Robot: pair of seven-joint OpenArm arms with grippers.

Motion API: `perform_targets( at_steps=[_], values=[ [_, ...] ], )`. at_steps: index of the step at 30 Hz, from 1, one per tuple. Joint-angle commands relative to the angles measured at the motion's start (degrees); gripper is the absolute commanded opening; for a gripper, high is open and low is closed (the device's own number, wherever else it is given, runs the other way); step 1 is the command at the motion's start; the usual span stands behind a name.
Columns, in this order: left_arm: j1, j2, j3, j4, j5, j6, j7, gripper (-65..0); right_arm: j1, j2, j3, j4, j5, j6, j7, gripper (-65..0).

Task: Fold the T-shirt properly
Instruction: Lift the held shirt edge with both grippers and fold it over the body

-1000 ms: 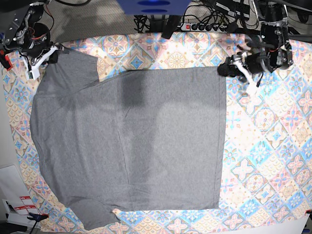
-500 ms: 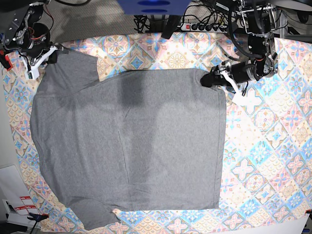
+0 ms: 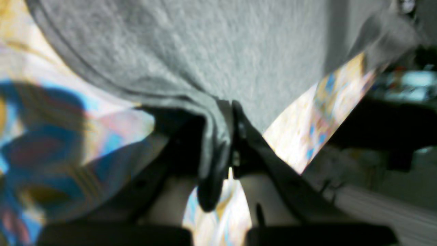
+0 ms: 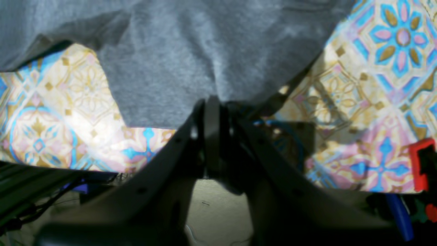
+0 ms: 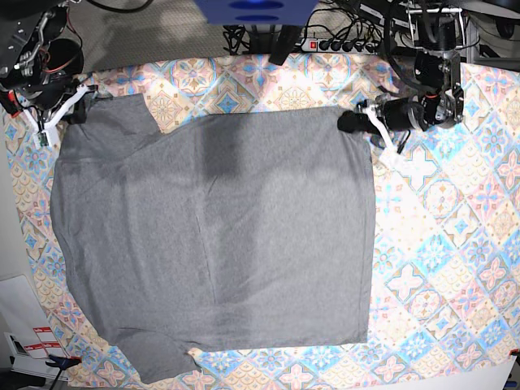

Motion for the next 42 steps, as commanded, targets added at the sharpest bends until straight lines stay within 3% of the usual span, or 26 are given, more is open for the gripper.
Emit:
perform_targets(
  at_steps=[1,5,9,17,25,36,42],
  values=[
    [2.06,-0.56,-0.27,3.46,-0.08,-0.32,1.15,-65.0,-0.65,1.05,0.53,0.91,0.60,0.14,0.47,-64.2],
    [8.04,-0.73,-0.27,12.16,-0.16,-0.32,1.24,-65.0,-2.50,0.97,0.53,1.18,0.60,0.14,1.00,-64.2],
    [11.65,-1.09,-0.88,12.69,-0.16,-0.49,0.71,-65.0,-4.43,0.97,1.06,1.18,0.60,0.14,1.52,-64.2],
    [16.75,-1.79,-10.82,20.25,-0.08,-0.97,4.05,-65.0,-6.10,-0.27,8.71,2.85,0.60,0.14,5.83,-64.2],
    [12.17,-1.35,-13.54,26.40,0.01,-0.97,12.67,-65.0,-5.84,-0.27,8.97,6.98,0.60,0.14,5.48,-64.2],
    [5.14,0.23,-13.63,26.23,0.28,-0.97,13.06,-65.0,-1.53,0.00,8.88,6.89,0.34,0.14,3.28,-64.2],
    [2.86,0.32,-13.63,25.96,0.28,-0.97,13.06,-65.0,7.09,-0.27,8.79,6.89,-9.42,0.14,-4.54,-64.2]
  ],
)
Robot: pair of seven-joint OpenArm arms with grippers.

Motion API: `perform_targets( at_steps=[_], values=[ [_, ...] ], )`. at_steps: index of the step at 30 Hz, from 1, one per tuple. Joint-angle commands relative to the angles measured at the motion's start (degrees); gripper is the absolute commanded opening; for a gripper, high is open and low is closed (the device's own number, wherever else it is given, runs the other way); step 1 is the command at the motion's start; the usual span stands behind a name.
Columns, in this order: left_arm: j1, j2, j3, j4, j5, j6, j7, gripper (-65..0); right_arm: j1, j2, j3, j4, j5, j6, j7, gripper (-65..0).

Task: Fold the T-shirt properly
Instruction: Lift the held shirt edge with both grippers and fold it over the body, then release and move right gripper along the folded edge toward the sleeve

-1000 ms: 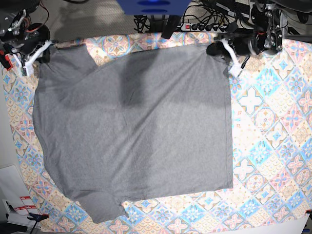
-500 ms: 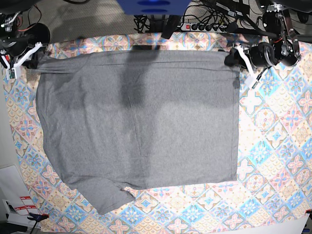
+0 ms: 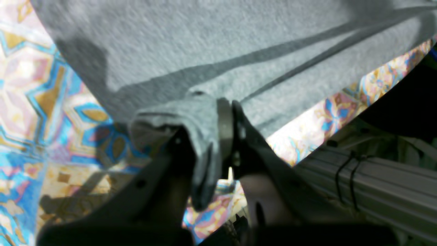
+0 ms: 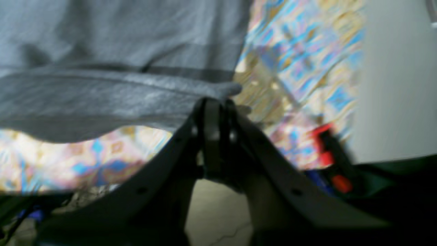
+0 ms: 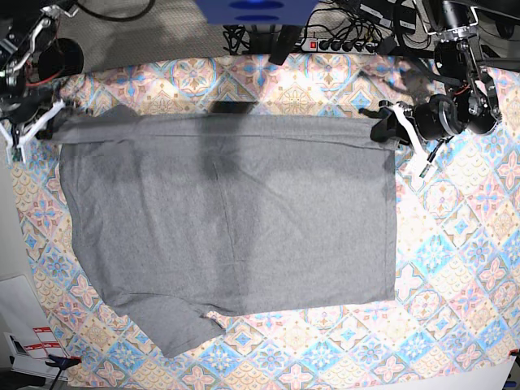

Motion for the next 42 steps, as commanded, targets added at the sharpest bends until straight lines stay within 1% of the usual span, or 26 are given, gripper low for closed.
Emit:
perform_targets(
  at_steps=[1,4,6,10,11,13,15,20,22,25,28,31,35,42],
  values=[
    [-0.60,-0.95,-0.39,-0.18,-0.47,-0.08,-0.58,-65.0,1.23,1.00,0.11,0.99,-1.14,-0.56,-0.50,-64.2],
    [-2.80,-1.04,-1.70,-4.67,-0.47,-0.08,-0.58,-65.0,4.05,1.27,-2.26,0.99,-2.02,-0.56,-2.88,-64.2],
    [-3.41,-1.21,-3.38,-6.78,-0.38,-0.08,-0.58,-65.0,5.72,1.27,-3.67,0.99,-4.22,-0.56,-3.76,-64.2],
    [-5.17,-1.47,-3.81,-7.13,-0.29,-0.08,-0.58,-65.0,8.80,1.09,-8.33,0.99,-11.51,-0.56,-4.37,-64.2],
    [-5.35,-2.00,-3.81,-7.13,-0.20,-0.08,-0.58,-65.0,9.76,1.09,-9.29,0.90,-13.62,-0.56,-4.55,-64.2],
    [-5.96,-3.23,-3.81,-7.13,-0.29,4.01,-0.58,-65.0,12.22,1.00,-11.23,0.55,-17.14,-0.56,-5.95,-64.3],
    [-7.28,-3.41,-3.81,-7.13,-0.38,6.03,-0.58,-65.0,13.98,1.00,-12.55,0.46,-18.37,-0.56,-6.39,-64.3],
    [-10.18,-3.41,-3.55,-7.30,-0.20,6.30,-0.58,-65.0,17.94,1.00,-12.98,-0.15,-20.13,-0.56,-7.27,-64.1],
    [-10.71,-3.32,-3.55,-8.71,-0.20,6.38,-0.58,-65.0,19.96,1.00,-14.66,-2.53,-20.66,-0.56,-8.06,-64.2],
    [-12.55,-3.41,-3.46,-13.46,-0.03,6.38,-0.58,-65.0,22.69,1.00,-17.47,-7.71,-22.68,-0.56,-7.71,-64.3],
    [-13.35,-3.32,-3.46,-14.34,3.05,6.38,-0.58,-65.0,24.18,1.00,-19.23,-10.44,-24.35,-0.56,-7.54,-64.3],
    [-15.54,-3.23,-3.46,-14.42,6.57,6.38,-0.58,-65.0,25.23,1.00,-21.25,-11.41,-24.44,-0.56,-5.95,-64.3],
    [-17.74,-2.88,-3.46,-14.51,10.35,6.38,-0.58,-65.0,28.22,1.00,-23.18,-15.45,-24.52,-0.56,-5.34,-64.3],
    [-23.02,0.81,-3.46,-14.60,20.63,6.38,-0.58,-65.0,32.88,1.00,-23.36,-27.58,-24.52,-0.56,-0.33,-64.3]
  ],
)
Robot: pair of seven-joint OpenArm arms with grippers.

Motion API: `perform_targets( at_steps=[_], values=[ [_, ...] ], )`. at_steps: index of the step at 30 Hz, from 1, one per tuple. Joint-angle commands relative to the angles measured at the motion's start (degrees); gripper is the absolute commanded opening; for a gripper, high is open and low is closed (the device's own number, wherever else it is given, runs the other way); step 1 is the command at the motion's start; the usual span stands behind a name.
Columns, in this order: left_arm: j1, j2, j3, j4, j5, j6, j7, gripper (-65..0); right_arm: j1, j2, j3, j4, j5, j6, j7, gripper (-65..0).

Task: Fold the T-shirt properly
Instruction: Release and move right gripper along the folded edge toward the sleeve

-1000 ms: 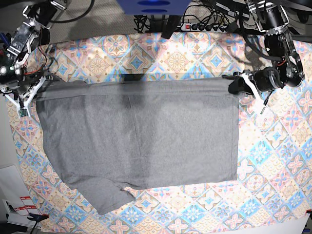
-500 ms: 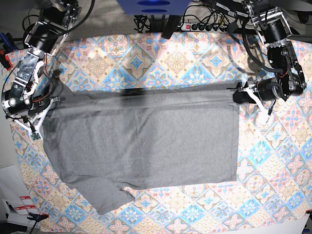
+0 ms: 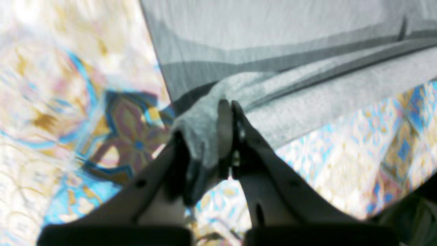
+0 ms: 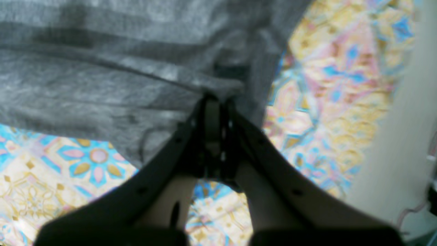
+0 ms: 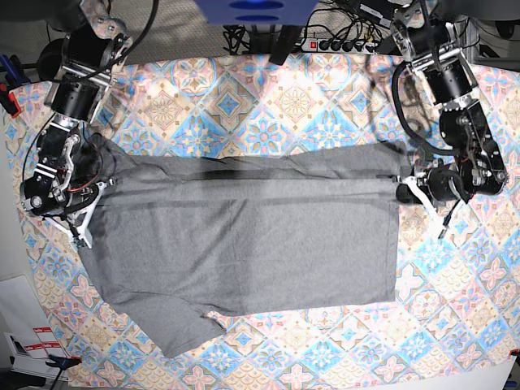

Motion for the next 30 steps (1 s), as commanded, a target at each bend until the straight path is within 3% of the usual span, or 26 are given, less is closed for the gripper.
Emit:
perform_targets(
  at_steps=[1,8,13,18,25,30],
  values=[
    [-1.27,-0.52,-0.32,0.83,1.38,-0.11,-0.34,-65.0,1.80,0.91,0.23,-0.27,-0.04,-0.29,1.23,-64.3],
    [-4.88,0.80,-0.32,-8.22,5.25,-0.20,-0.34,-65.0,6.46,1.18,0.23,-6.33,-1.71,-0.29,4.04,-64.3],
    [-4.70,0.80,-0.32,-9.46,5.25,-0.28,-1.17,-65.0,9.28,0.74,-0.92,-6.68,-14.46,-0.29,8.00,-64.3],
    [-4.70,0.80,-0.32,-9.46,5.25,-0.28,-1.17,-65.0,10.24,-2.34,-6.46,-6.07,-22.11,-0.29,10.63,-64.3],
    [-4.70,0.80,-0.32,-9.46,5.25,-0.28,-1.17,-65.0,10.24,-7.52,-6.37,-5.98,-30.29,-0.29,16.35,-64.3],
    [-4.70,0.80,-0.32,-9.46,5.25,-0.28,-1.26,-65.0,11.47,-7.79,-6.37,-6.07,-31.34,-0.29,18.11,-64.3]
  ],
)
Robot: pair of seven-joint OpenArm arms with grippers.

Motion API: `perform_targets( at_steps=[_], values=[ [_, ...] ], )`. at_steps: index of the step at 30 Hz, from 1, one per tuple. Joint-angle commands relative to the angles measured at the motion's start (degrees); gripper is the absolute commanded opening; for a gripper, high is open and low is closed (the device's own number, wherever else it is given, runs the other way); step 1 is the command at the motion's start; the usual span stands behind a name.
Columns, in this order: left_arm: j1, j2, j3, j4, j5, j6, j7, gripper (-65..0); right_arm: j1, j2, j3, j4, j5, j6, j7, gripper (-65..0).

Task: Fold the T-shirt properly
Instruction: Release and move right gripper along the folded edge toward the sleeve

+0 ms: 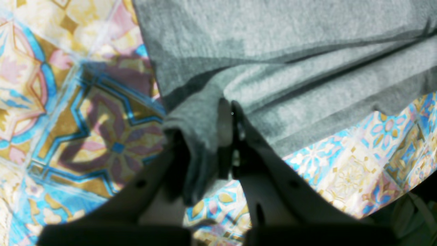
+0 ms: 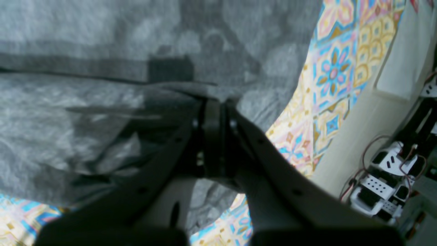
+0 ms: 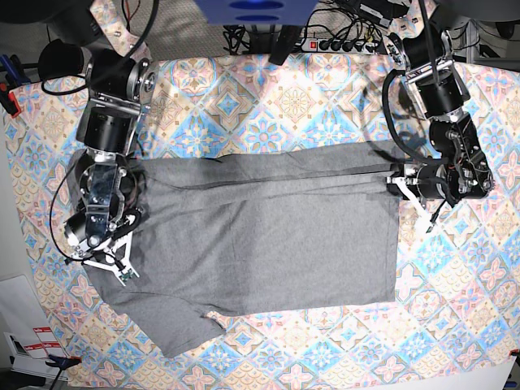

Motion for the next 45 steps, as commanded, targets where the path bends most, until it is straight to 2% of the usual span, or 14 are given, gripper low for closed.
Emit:
perform_targets(
  at_steps=[1,6,10,16,21,29,32,38,45],
  values=[
    [-1.27,-0.80,-0.05,0.88,-0.54,-0.04,-0.43,-65.0,2.60,0.65,0.01,0.99,-0.13,-0.51,0.84,-64.3],
    [-2.32,-0.80,-0.05,0.88,-0.54,0.04,-0.60,-65.0,3.39,0.65,0.01,0.73,-0.13,-0.51,0.84,-64.3],
    [-3.03,-0.80,-0.05,0.88,-0.28,0.04,-3.50,-65.0,3.39,0.65,-0.07,0.64,-0.13,-0.51,0.84,-64.3],
    [-3.29,-0.53,-0.05,0.79,5.52,0.04,-4.30,-65.0,3.39,0.65,-0.51,0.55,-0.22,-0.51,1.19,-64.3],
    [-2.59,-0.45,-0.41,0.79,6.40,0.04,-6.14,-65.0,3.39,0.56,-0.95,0.37,-0.48,-0.51,4.80,-64.3],
    [-1.62,-0.45,-0.41,0.79,6.05,0.04,-6.14,-65.0,3.48,0.56,-4.12,-3.23,-0.48,-0.51,10.25,-63.4],
    [-1.62,-0.45,-0.41,0.79,6.40,0.04,-6.14,-64.4,3.48,0.56,-4.21,-3.23,-0.48,-0.51,10.51,-58.3],
    [-1.62,-0.45,-0.49,0.79,6.32,0.04,-6.14,-46.3,3.92,0.65,-4.21,-1.56,-0.57,-0.51,11.30,-45.2],
    [-0.92,-0.62,-0.49,0.79,6.05,0.04,-6.14,-45.0,3.48,0.56,-3.77,5.03,-0.48,-0.51,16.84,-33.6]
  ],
)
